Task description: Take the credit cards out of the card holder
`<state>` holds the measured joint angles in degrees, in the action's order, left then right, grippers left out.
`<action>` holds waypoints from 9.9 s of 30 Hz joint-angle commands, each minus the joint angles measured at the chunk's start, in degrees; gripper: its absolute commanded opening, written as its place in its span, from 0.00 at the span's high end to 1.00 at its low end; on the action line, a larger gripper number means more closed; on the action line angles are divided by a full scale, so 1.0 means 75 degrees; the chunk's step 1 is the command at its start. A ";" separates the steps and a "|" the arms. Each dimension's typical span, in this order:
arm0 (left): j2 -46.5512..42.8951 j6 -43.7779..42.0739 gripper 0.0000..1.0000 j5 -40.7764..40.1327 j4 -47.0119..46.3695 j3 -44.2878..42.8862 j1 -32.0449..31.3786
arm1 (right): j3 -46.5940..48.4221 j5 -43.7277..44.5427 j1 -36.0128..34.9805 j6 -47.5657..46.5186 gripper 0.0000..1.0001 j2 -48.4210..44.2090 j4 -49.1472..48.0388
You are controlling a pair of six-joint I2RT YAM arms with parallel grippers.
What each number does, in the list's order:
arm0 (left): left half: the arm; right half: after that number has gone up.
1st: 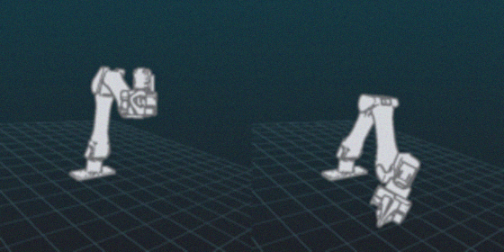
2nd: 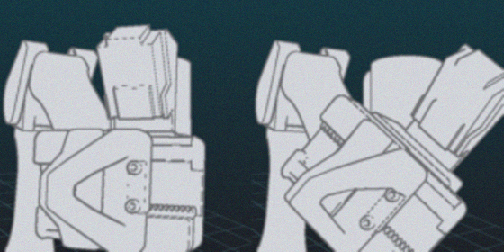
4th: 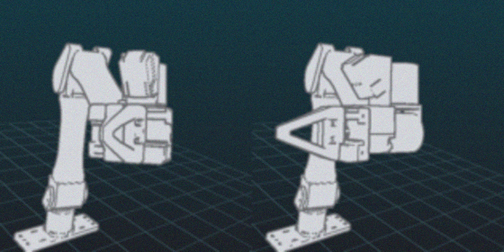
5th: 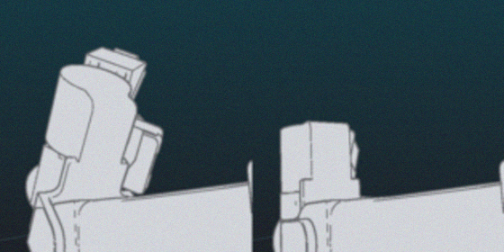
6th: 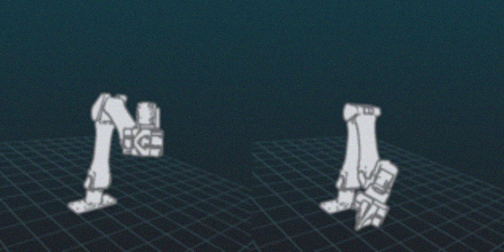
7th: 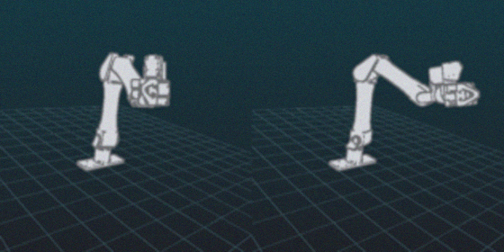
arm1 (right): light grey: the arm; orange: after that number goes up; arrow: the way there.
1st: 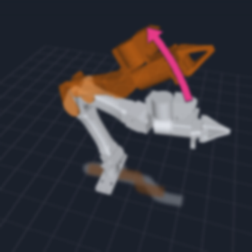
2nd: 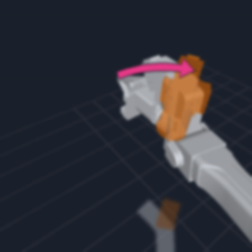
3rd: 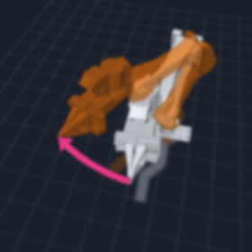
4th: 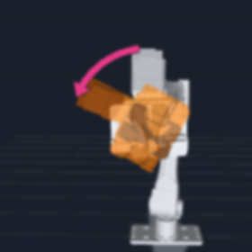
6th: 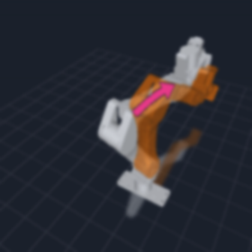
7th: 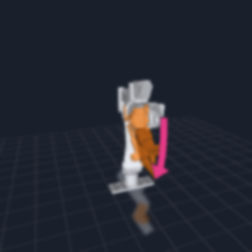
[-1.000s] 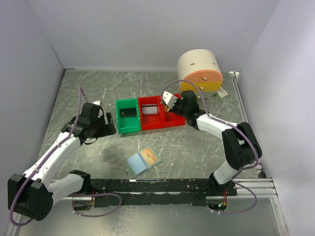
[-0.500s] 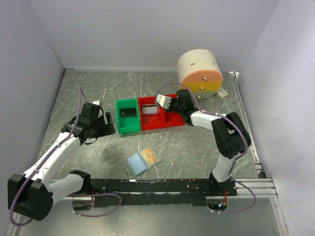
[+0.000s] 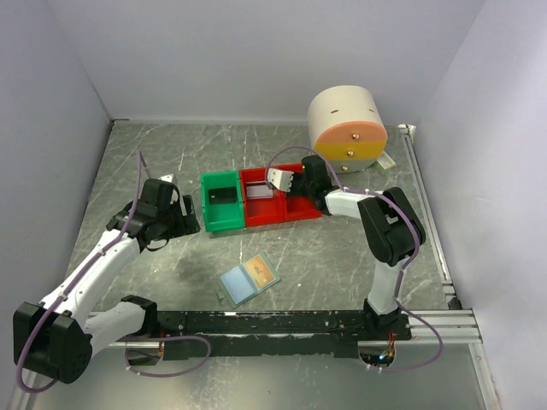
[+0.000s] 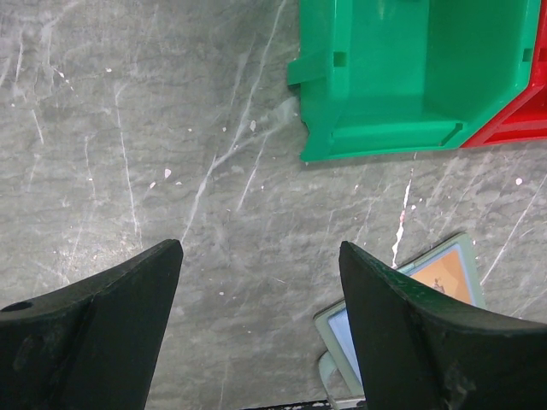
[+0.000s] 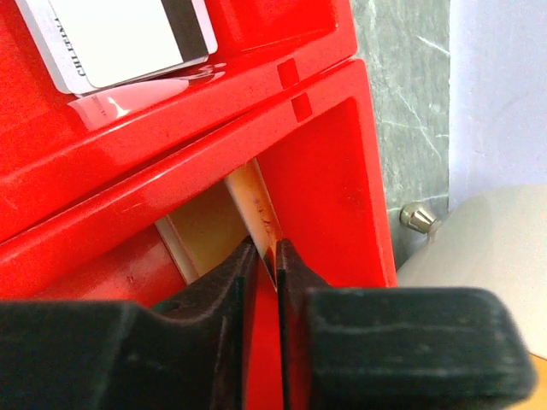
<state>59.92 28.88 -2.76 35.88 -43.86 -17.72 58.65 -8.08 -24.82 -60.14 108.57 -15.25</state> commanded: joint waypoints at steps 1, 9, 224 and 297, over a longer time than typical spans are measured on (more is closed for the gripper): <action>-0.0060 -0.0077 0.14 -0.0108 -0.0038 -0.0049 0.0042 | 0.0164 -0.0160 0.0004 -0.0027 0.79 0.0040 0.0350; 0.0024 -0.0090 0.15 -0.0068 -0.0038 -0.0049 0.0042 | 0.0138 -0.0236 0.0004 0.0284 0.59 -0.0163 0.0545; -0.0630 0.7643 0.93 -0.1189 -0.4443 0.4514 -0.5871 | -0.1253 -0.1803 -0.3581 1.3011 0.79 -0.1405 0.2995; -0.2563 0.6887 0.93 -0.1743 -0.1939 0.3543 -0.5888 | -0.1252 0.0174 -0.3406 1.2630 0.74 -0.2823 0.3671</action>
<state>41.34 84.40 -13.91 15.79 -13.67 -61.60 48.73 -9.37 -50.59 35.29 91.37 12.05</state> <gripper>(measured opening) 0.078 0.245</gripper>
